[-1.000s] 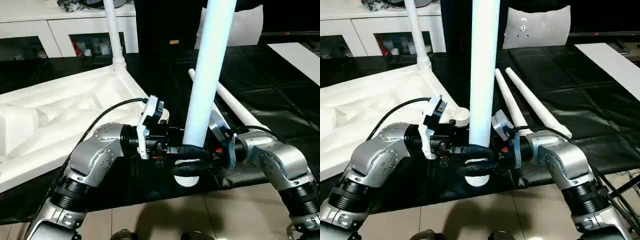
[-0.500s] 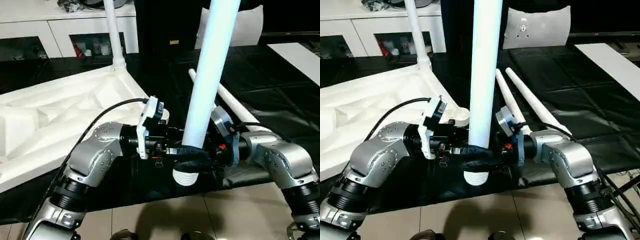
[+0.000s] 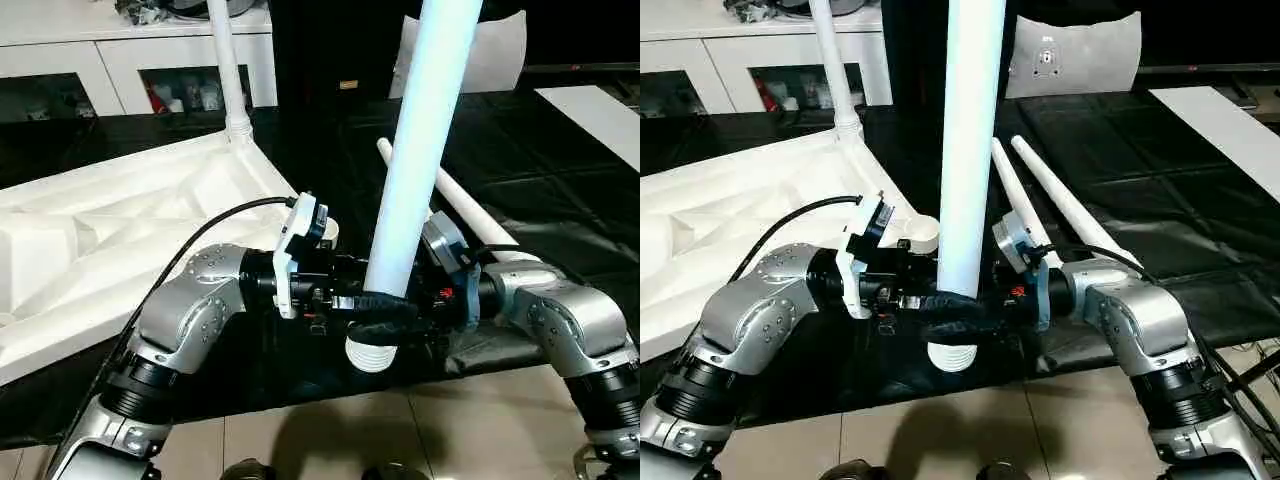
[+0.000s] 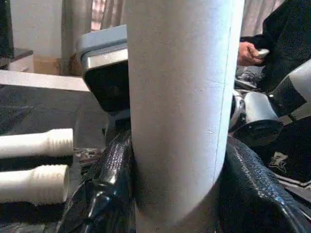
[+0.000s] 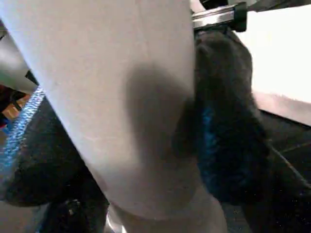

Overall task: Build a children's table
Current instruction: Pick table leg

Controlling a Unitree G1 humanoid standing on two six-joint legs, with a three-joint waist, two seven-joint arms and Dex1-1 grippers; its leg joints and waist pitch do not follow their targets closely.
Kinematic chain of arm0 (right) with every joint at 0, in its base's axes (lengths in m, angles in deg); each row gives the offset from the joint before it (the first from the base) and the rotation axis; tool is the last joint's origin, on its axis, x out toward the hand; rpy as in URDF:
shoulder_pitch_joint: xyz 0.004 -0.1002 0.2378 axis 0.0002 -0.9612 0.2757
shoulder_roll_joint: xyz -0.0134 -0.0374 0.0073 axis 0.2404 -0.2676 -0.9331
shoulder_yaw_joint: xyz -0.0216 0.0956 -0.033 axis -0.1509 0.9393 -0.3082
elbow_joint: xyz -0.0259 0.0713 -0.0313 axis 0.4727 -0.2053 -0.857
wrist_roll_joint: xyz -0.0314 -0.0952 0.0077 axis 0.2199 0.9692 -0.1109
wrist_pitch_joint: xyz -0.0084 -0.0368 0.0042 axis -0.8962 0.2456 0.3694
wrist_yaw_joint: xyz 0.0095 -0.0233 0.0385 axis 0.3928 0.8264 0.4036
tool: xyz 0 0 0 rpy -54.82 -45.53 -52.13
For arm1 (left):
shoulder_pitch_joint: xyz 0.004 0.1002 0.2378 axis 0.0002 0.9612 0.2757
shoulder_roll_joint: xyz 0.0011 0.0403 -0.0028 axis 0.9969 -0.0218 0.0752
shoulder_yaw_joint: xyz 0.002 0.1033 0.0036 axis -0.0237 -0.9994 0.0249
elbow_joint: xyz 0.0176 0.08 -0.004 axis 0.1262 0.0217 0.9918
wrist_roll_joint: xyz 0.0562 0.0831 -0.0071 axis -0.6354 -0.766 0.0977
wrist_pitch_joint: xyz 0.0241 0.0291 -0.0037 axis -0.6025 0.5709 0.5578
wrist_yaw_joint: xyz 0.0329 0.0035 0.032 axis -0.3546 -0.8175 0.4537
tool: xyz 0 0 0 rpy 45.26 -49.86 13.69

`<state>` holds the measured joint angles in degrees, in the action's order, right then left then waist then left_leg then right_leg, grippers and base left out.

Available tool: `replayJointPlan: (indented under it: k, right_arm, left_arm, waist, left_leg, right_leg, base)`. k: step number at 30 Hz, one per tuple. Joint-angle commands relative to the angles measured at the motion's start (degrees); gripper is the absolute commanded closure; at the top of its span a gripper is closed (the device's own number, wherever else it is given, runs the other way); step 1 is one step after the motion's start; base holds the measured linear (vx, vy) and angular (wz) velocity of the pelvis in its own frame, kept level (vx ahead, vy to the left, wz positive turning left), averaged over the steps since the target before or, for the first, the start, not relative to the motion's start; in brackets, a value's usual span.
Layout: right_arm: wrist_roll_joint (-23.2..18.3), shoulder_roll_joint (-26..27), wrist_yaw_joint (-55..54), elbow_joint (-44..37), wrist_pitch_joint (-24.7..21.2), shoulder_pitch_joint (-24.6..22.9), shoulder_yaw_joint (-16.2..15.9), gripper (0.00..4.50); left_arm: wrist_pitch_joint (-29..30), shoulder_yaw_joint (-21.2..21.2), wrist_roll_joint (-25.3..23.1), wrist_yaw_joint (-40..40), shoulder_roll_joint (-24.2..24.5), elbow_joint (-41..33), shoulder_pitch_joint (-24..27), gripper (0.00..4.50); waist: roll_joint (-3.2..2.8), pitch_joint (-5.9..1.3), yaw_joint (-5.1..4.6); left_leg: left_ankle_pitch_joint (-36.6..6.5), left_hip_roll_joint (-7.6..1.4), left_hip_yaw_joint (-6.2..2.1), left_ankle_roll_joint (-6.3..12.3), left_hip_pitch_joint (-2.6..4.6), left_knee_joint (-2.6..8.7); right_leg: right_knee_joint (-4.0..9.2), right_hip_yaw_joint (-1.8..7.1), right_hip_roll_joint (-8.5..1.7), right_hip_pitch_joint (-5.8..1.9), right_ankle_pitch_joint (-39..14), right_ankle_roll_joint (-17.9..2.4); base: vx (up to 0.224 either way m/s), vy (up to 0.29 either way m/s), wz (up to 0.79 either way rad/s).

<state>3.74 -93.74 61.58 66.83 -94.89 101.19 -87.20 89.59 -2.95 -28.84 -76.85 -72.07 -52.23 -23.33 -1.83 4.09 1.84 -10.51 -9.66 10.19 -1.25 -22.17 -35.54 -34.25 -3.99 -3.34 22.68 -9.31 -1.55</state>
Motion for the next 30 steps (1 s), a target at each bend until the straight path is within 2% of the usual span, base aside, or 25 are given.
replayJointPlan:
  k: [1, 13, 16, 26, 30]
  right_arm:
    - [-0.69, 0.30, -0.32, -1.55, -0.30, 0.37, 0.77, 1.39]
    - [-0.05, 0.13, -0.92, -1.25, 0.05, 0.25, 0.50, 2.28]
    - [0.51, 0.16, -0.98, -0.79, 0.51, 0.32, 0.35, 2.38]
    - [0.81, 0.28, -1.27, -0.55, 0.94, 0.30, 0.53, 2.44]
    - [0.96, 0.28, -1.43, -0.63, 1.13, 0.02, 0.46, 2.44]
  left_arm:
    - [-0.61, -0.47, -1.00, 0.38, -0.32, 0.21, -1.39, 2.52]
    - [-0.59, -0.86, -1.94, -0.31, 0.94, 0.19, -1.38, 2.52]
    - [-0.79, -0.89, -2.15, -0.49, 1.00, 0.57, -1.65, 2.52]
    - [-2.06, -1.11, -3.45, 0.18, 1.29, 0.87, -1.69, 2.52]
    - [2.03, -0.10, -1.08, 1.27, 0.95, 0.10, -2.00, 2.52]
  waist:
    - [0.10, -4.25, -0.11]
    - [0.06, -4.27, -0.12]
    - [-0.09, -4.31, -0.09]
    - [-0.07, -4.31, -0.12]
    - [-0.06, -4.33, -0.12]
  left_leg:
    - [-12.30, -3.44, -1.45, 1.71, 1.37, 4.16]
    - [-12.37, -3.39, -1.46, 1.62, 1.32, 4.18]
    - [-12.51, -3.42, -1.52, 1.45, 1.35, 4.20]
    - [-12.59, -3.40, -1.46, 1.55, 1.32, 4.19]
    - [-12.77, -3.40, -1.46, 1.36, 1.45, 4.18]
  right_leg:
    - [4.67, 2.77, -4.48, -2.66, -20.36, -10.13]
    - [4.62, 2.76, -4.52, -2.72, -20.09, -10.26]
    - [4.57, 2.76, -4.57, -2.73, -19.94, -10.30]
    - [4.57, 2.78, -4.55, -2.74, -19.38, -10.61]
    - [4.55, 2.76, -4.54, -2.68, -20.02, -10.51]
  base:
    - [0.000, 0.000, 0.00]
    - [0.000, 0.000, 0.00]
    - [0.000, 0.000, 0.00]
    - [0.000, 0.000, 0.00]
    - [0.000, 0.000, 0.00]
